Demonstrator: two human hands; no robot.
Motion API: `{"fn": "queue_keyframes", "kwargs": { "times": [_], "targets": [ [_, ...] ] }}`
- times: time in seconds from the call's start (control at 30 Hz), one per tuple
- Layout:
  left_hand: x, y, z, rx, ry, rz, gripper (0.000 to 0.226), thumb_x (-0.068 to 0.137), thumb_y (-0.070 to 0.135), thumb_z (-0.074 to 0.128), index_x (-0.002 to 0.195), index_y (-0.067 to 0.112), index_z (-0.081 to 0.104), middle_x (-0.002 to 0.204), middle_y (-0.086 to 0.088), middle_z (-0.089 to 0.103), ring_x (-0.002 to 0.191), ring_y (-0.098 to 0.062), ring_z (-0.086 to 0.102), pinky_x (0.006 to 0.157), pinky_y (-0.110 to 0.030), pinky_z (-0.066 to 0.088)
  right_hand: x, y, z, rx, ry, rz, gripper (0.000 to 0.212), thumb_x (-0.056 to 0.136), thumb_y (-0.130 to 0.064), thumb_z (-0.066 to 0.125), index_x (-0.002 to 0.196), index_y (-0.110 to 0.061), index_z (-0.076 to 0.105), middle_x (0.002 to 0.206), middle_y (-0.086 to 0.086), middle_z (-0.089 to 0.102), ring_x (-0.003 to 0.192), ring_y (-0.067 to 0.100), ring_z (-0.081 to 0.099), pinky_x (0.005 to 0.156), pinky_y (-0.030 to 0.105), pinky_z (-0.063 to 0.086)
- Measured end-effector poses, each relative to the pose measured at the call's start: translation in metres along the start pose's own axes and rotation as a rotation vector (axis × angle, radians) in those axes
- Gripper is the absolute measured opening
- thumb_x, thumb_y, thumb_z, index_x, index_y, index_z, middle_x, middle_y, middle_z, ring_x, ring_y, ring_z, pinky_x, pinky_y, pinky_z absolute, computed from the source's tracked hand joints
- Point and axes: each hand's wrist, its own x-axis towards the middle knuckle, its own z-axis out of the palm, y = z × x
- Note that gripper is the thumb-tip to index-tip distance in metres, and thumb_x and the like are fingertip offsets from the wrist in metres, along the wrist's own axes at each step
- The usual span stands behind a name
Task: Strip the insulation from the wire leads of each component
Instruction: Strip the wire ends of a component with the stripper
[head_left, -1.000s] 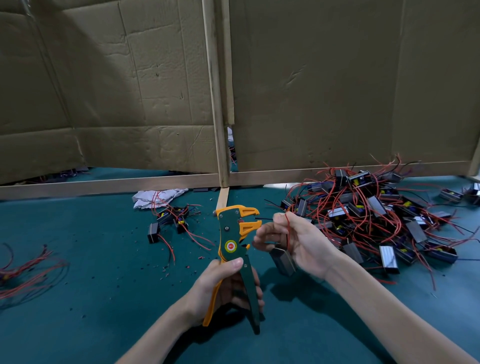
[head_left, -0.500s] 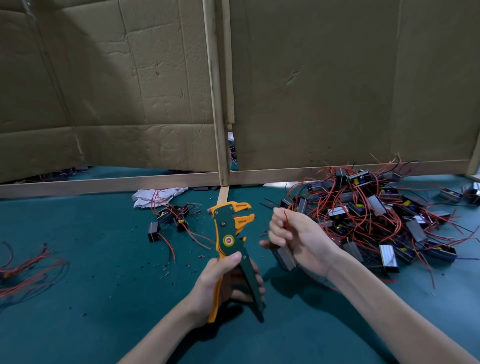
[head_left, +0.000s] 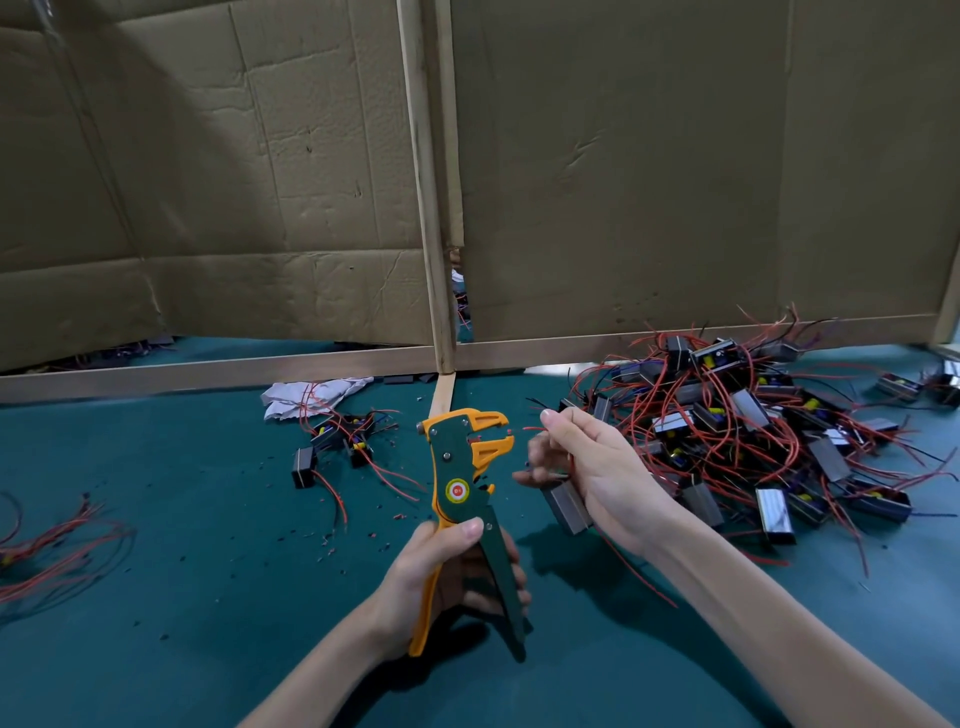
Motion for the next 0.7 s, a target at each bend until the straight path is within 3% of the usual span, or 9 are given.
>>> {"fn": "queue_keyframes", "kwargs": {
  "times": [0.07, 0.17, 0.27, 0.37, 0.53, 0.7],
  "targets": [
    [0.0, -0.002, -0.002, -0.022, 0.009, -0.021, 0.079, 0.071, 0.05, 0.076, 0.113, -0.012, 0.051, 0.1, -0.027, 0.066, 0.097, -0.047, 0.064, 0.082, -0.052, 0.052, -0.001, 0.0, 0.001, -0.031, 0.003, -0.007, 0.023, 0.098, -0.024, 0.049, 0.078, -0.012, 0.044, 0.072, 0.009, 0.069, 0.059, 0.019, 0.063, 0.079, 0.04, 0.055],
    [0.0, -0.002, -0.004, -0.015, 0.004, -0.026, 0.079, 0.073, 0.048, 0.076, 0.115, -0.013, 0.049, 0.102, -0.028, 0.066, 0.099, -0.048, 0.063, 0.083, -0.052, 0.051, -0.004, 0.0, 0.004, -0.055, 0.018, -0.017, 0.023, 0.101, -0.021, 0.045, 0.08, -0.011, 0.041, 0.077, 0.014, 0.073, 0.064, 0.022, 0.069, 0.062, 0.024, 0.054],
    [-0.001, -0.001, -0.002, 0.01, -0.009, -0.022, 0.075, 0.07, 0.047, 0.077, 0.109, -0.012, 0.054, 0.098, -0.029, 0.066, 0.095, -0.048, 0.064, 0.082, -0.054, 0.052, -0.004, 0.0, 0.005, -0.055, 0.03, -0.023, 0.022, 0.101, -0.021, 0.045, 0.082, -0.011, 0.04, 0.076, 0.015, 0.073, 0.064, 0.022, 0.069, 0.062, 0.023, 0.055],
    [-0.002, 0.003, 0.004, 0.039, -0.026, 0.017, 0.053, 0.069, 0.042, 0.071, 0.091, -0.006, 0.066, 0.086, -0.031, 0.065, 0.082, -0.046, 0.066, 0.078, -0.057, 0.054, -0.004, 0.0, 0.004, -0.076, 0.045, -0.028, 0.022, 0.1, -0.021, 0.046, 0.082, -0.011, 0.041, 0.074, 0.014, 0.073, 0.063, 0.022, 0.069, 0.064, 0.024, 0.055],
    [-0.004, 0.013, 0.015, 0.065, 0.064, -0.004, 0.058, 0.051, 0.044, 0.076, 0.069, -0.008, 0.059, 0.062, -0.025, 0.058, 0.052, -0.033, 0.061, 0.055, -0.036, 0.054, -0.005, 0.001, 0.005, -0.082, 0.031, -0.043, 0.024, 0.1, -0.02, 0.047, 0.079, -0.012, 0.039, 0.074, 0.014, 0.073, 0.063, 0.021, 0.068, 0.061, 0.022, 0.053],
    [-0.01, 0.006, 0.022, 0.091, 0.263, -0.002, 0.063, 0.048, 0.05, 0.068, 0.079, -0.001, 0.048, 0.055, -0.013, 0.051, 0.041, -0.024, 0.049, 0.041, -0.027, 0.042, -0.006, 0.0, 0.006, -0.084, 0.014, -0.058, 0.024, 0.101, -0.021, 0.047, 0.08, -0.012, 0.04, 0.075, 0.015, 0.072, 0.064, 0.023, 0.067, 0.061, 0.022, 0.052]
  ]
}}
